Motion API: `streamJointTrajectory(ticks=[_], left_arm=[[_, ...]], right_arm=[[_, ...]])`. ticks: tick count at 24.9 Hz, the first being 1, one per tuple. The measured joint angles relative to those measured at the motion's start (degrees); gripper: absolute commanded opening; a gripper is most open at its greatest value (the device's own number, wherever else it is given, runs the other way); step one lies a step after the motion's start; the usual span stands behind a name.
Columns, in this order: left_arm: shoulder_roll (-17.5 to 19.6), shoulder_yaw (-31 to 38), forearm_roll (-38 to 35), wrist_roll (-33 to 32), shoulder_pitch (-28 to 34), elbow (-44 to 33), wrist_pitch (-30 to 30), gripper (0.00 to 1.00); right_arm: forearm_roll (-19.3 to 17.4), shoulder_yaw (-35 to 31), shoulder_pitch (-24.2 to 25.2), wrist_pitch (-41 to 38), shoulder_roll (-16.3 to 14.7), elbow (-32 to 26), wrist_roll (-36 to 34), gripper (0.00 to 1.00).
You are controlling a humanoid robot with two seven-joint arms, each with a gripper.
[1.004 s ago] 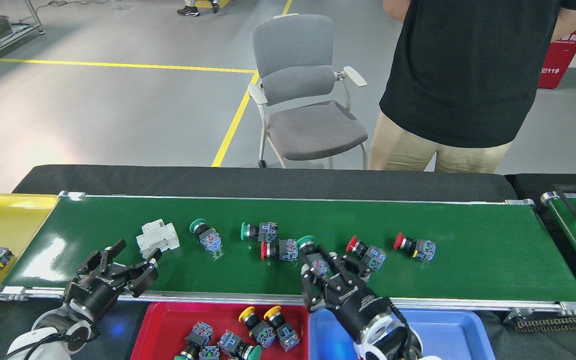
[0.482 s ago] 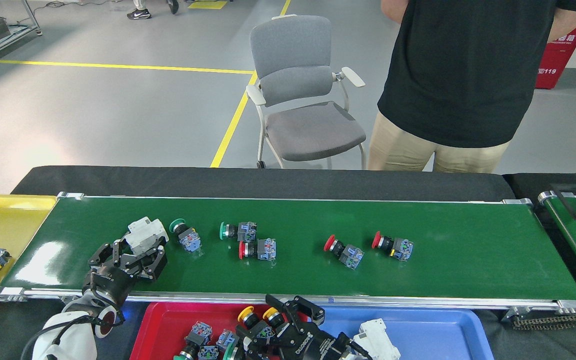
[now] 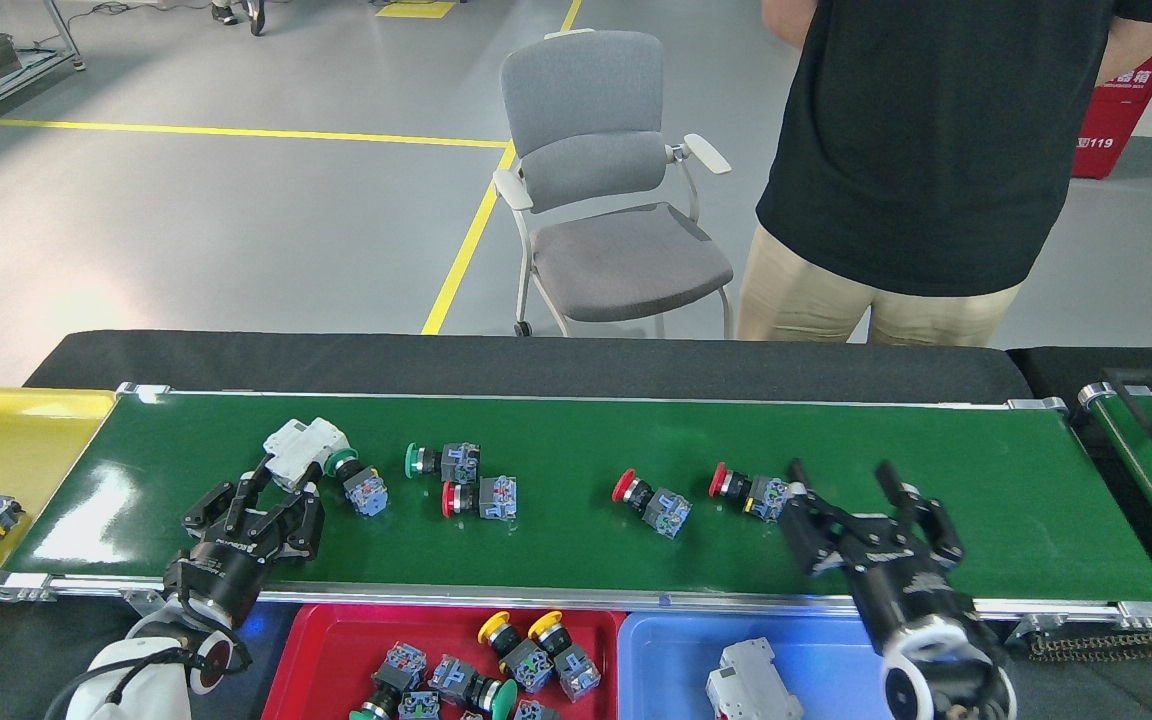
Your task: Pick switch part from conveyor to tray
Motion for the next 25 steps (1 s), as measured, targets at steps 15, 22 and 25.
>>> streamJointTrajectory(ticks=[15, 22, 25], left_arm=[[-5.2, -10.7, -3.1, -7.0, 22.8, -38.8, -12.7, 0.11], [-12.9, -17.8, -16.8, -8.8, 30.8, -45.2, -13.3, 0.16], [-14.0, -21.6, -19.1, -9.0, 32.6, -46.0, -11.8, 0.5]], right_arm=[[0.1, 0.8, 6.5, -1.9, -0.5, -4.3, -2.4, 1.0], [-0.2, 0.1, 6.4, -2.2, -0.8, -4.3, -2.1, 1.0], [-3.1, -5.6, 6.2, -2.3, -4.6, -4.3, -1.6, 1.0]])
